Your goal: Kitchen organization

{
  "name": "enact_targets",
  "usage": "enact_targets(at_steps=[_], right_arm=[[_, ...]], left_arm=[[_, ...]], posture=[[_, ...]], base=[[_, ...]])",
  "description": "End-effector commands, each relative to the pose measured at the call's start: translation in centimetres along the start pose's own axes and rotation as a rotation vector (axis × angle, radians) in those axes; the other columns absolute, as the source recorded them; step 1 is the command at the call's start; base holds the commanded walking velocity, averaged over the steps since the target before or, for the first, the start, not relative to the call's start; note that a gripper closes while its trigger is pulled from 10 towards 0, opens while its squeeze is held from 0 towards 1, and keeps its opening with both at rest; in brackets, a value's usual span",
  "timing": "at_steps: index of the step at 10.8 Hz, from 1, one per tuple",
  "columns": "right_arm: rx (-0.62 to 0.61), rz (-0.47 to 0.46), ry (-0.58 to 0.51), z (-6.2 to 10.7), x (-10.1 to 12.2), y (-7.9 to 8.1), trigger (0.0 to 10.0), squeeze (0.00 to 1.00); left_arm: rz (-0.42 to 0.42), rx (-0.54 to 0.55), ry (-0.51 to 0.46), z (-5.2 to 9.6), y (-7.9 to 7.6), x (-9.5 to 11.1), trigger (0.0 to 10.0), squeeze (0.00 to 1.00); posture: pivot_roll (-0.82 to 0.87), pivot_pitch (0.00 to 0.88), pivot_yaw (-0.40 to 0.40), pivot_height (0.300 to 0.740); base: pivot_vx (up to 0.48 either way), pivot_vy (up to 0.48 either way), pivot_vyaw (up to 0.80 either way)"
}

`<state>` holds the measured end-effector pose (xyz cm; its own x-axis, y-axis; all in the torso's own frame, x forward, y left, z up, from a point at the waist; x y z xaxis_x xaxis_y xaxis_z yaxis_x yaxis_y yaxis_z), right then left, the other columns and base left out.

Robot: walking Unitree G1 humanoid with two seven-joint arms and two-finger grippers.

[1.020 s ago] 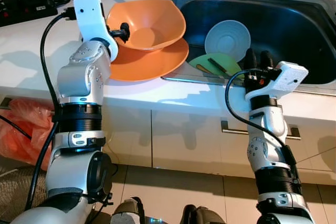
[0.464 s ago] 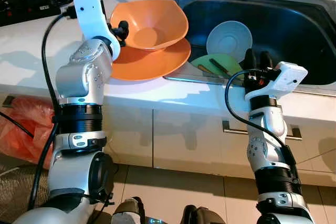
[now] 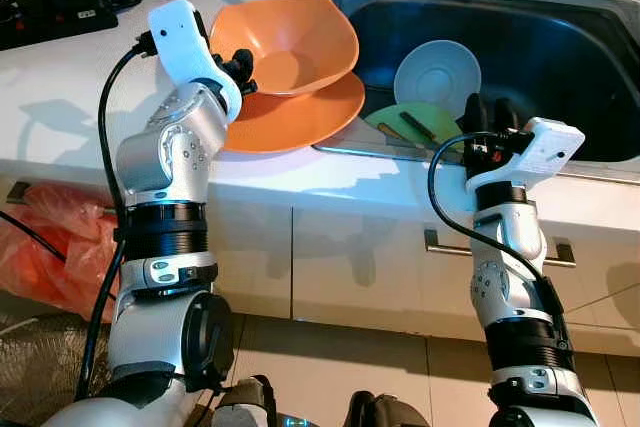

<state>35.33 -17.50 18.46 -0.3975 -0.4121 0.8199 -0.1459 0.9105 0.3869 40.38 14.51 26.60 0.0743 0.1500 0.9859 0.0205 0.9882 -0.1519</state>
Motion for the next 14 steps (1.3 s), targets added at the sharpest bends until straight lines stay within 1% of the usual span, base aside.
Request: enact_targets(at_steps=[1,2,3,6,11,13,14], right_arm=[[-0.018,0.002,0.052,0.41,-0.92,-0.53,10.0,0.00],[-0.019,0.001,0.052,0.39,-0.93,-0.51,10.0,0.00],[-0.019,0.001,0.052,0.40,-0.92,-0.53,10.0,0.00],[-0.023,0.002,0.055,0.39,-0.94,-0.59,10.0,0.00],[-0.024,0.001,0.058,0.38,-1.01,-0.62,10.0,0.00],[-0.025,0.002,0.059,0.38,-1.00,-0.65,10.0,0.00],[-0.025,0.003,0.059,0.37,-0.98,-0.68,10.0,0.00]], left_arm=[[0.011,-0.012,0.011,0.00,-0.42,0.13,10.0,0.00],[0.022,-0.017,0.016,-0.06,-0.37,-0.06,0.9,0.00],[0.019,-0.019,0.017,-0.04,-0.33,-0.18,0.0,0.00],[0.008,-0.023,0.009,0.04,-0.55,-0.06,0.0,0.00],[0.009,-0.015,0.005,0.25,-0.36,-0.19,0.0,0.00],[0.026,-0.020,-0.019,0.36,-0.45,-0.04,0.0,0.00],[0.043,-0.027,-0.055,0.49,-0.64,0.33,0.0,0.00]], posture=[[0.12,0.159,-0.017,0.740],[0.12,0.159,-0.017,0.740],[0.12,0.161,-0.017,0.740],[0.12,0.161,-0.017,0.740],[0.13,0.162,-0.020,0.740],[0.12,0.161,-0.022,0.740],[0.12,0.162,-0.023,0.740]], base=[[0.000,0.000,0.00],[0.000,0.000,0.00],[0.000,0.000,0.00],[0.000,0.000,0.00],[0.000,0.000,0.00],[0.000,0.000,0.00],[0.000,0.000,0.00]])
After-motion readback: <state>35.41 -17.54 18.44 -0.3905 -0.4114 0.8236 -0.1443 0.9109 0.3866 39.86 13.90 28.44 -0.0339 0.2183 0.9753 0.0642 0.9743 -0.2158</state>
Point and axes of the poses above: a point about 5 cm out from each wrist's last joint towards the gripper, its own z axis pointing back from the gripper into the wrist, its own x axis along the axis of the wrist's last joint, y = z × x, the point moved 2 cm from there along -z, pointing out of the wrist towards the gripper, and after that the axes turned 12 degrees about -z, right-handed, at the moved point
